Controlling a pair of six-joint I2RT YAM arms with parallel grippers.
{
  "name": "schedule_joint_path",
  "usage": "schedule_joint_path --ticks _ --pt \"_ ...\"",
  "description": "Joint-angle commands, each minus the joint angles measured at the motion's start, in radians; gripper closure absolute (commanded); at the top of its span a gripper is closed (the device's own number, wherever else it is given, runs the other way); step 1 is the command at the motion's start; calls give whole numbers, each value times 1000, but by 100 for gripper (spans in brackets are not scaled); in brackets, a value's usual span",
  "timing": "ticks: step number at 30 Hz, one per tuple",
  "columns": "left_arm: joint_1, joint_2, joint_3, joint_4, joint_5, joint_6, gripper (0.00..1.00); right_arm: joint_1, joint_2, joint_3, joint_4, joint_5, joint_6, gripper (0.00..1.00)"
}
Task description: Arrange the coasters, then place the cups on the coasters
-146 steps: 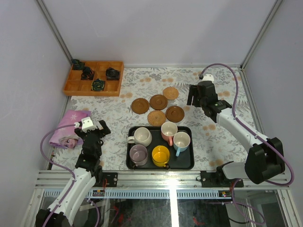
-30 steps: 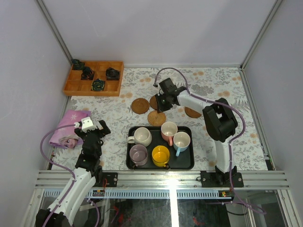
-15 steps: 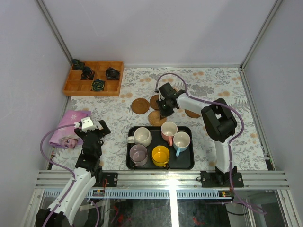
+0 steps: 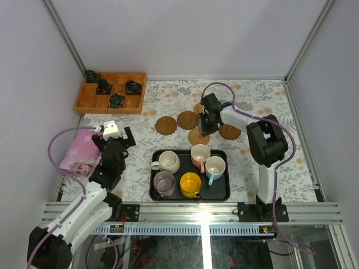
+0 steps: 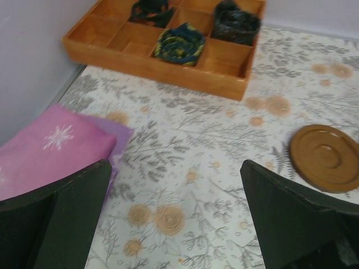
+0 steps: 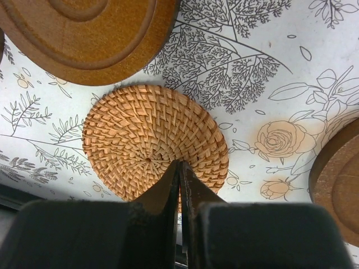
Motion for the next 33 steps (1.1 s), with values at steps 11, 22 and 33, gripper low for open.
schedule_joint_path --ticks 11,22,33 --pt "-48 513 280 327 434 53 0 -2 7 249 38 -16 -110 94" --pt "-59 841 477 417 629 -49 0 -1 252 527 29 -206 -118 93" --pt "-143 1031 587 417 850 -73 0 -10 267 440 -53 -154 -73 92"
